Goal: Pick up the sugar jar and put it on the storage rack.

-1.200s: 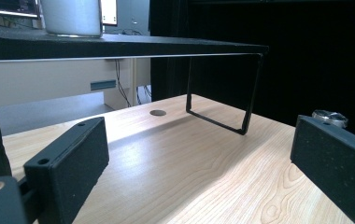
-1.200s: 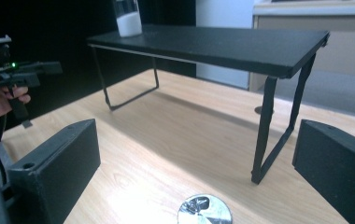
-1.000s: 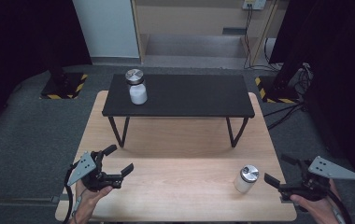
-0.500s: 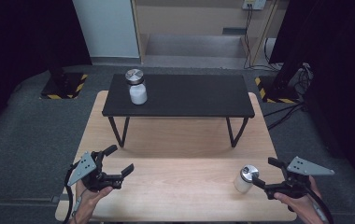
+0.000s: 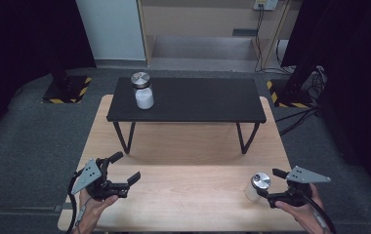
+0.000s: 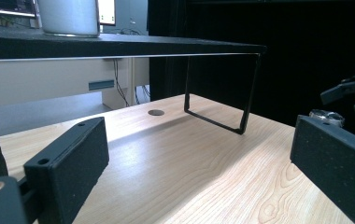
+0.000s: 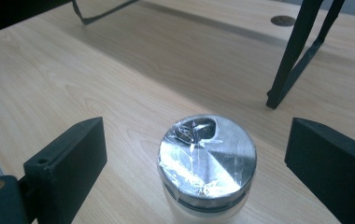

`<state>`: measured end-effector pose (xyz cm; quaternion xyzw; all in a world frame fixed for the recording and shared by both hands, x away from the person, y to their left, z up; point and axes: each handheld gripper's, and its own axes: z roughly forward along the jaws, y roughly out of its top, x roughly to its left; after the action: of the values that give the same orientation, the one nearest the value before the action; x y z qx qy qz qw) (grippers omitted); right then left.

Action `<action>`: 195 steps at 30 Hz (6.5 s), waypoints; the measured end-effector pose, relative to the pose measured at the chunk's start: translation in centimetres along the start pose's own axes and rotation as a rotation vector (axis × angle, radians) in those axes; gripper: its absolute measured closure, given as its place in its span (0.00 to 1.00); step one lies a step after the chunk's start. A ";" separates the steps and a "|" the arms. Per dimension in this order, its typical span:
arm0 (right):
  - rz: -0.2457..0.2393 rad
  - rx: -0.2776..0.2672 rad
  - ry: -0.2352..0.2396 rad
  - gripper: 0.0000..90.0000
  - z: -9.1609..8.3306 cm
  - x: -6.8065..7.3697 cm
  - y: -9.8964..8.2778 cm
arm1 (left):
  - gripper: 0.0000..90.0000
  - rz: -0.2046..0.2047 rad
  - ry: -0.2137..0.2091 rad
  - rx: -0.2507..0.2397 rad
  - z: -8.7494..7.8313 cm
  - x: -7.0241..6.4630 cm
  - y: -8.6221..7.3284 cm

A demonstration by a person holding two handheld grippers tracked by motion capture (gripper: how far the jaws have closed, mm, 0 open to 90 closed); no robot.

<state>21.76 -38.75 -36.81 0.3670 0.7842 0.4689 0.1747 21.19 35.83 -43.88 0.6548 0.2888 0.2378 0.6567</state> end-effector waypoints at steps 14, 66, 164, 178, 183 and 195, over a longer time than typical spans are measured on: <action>-0.019 0.029 -0.017 0.15 2.4 0.0 -1.0 | 0.03 0.002 -0.002 0.005 0.1 0.0 0.0; -0.196 -0.073 0.068 0.39 -1.1 0.1 6.5 | 0.03 -0.003 -0.013 0.013 0.3 0.1 -0.1; -0.029 0.013 -0.180 0.39 10.7 -3.1 28.8 | 0.00 -0.013 -0.031 -0.002 0.0 0.6 -0.2; -0.005 -0.028 -0.175 0.26 10.7 -2.9 27.9 | 0.00 -0.016 -0.036 -0.002 0.0 0.7 -0.3; 0.005 -0.080 -0.189 0.18 9.4 -2.7 27.4 | 0.00 -0.016 -0.033 -0.004 -0.1 0.7 -0.3; 0.009 -0.190 -0.144 0.09 4.2 -2.8 25.7 | 0.00 -0.011 -0.033 0.004 0.1 0.6 -0.2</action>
<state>36.77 -30.81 -16.89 0.3850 0.7201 0.5141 0.2625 21.64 36.18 -44.15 0.6584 0.2817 0.2227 0.6614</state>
